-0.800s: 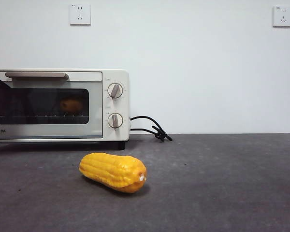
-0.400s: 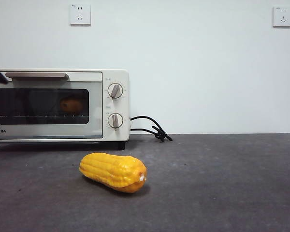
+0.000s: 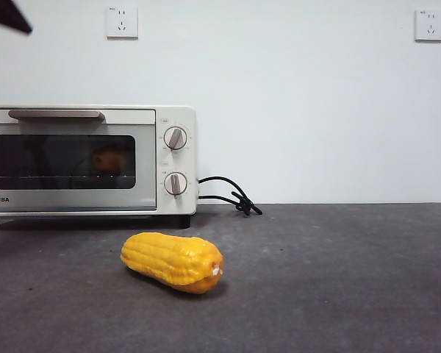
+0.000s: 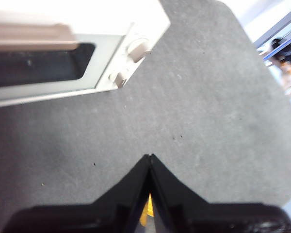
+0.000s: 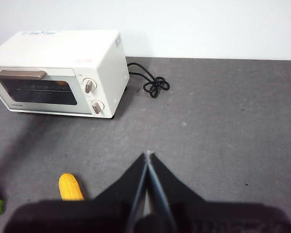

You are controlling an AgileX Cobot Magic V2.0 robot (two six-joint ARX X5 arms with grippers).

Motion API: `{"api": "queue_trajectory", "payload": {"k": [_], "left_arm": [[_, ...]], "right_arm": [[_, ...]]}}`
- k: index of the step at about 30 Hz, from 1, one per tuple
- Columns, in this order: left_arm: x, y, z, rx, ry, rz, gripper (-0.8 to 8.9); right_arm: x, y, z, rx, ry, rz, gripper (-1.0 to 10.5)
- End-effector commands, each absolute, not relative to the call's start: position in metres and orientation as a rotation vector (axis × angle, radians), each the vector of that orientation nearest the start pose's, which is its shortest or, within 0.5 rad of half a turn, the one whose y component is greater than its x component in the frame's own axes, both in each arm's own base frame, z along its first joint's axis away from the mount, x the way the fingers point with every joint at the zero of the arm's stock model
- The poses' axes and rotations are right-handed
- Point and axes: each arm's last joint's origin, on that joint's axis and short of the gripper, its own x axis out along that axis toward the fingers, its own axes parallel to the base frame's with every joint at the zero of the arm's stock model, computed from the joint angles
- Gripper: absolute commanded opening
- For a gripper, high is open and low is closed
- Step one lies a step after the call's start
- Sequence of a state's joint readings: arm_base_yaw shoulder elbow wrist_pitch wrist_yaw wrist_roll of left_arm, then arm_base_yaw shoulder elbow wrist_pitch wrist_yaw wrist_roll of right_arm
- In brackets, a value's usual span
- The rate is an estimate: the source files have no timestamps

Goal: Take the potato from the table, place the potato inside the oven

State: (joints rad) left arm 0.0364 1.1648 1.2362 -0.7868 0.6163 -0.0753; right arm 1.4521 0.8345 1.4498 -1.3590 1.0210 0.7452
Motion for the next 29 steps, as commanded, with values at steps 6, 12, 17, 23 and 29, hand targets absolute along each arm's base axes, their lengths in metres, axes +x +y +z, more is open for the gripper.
{"api": "queue_trajectory", "payload": {"k": [6,12,17,23,29], "left_arm": [[0.165,-0.051,0.396,-0.252,0.599,-0.669,-0.04],[0.151,-0.059,0.404,-0.227,0.548,-0.749,-0.04],[0.155,-0.059,0.404,-0.140,0.509,-0.730,-0.04],[0.164,-0.053,0.398,0.044,0.490,-0.542,-0.04],[0.162,-0.046,0.403,0.286,0.384,-0.483,-0.04]], "right_arm": [[0.033,0.065,0.431,0.008,0.378,0.281,0.0],[0.033,0.065,0.431,0.008,0.378,0.281,0.0],[0.033,0.065,0.431,0.008,0.378,0.281,0.0],[0.033,0.065,0.431,0.008,0.378,0.281,0.0],[0.033,0.065,0.431,0.008,0.378,0.281,0.0]]}}
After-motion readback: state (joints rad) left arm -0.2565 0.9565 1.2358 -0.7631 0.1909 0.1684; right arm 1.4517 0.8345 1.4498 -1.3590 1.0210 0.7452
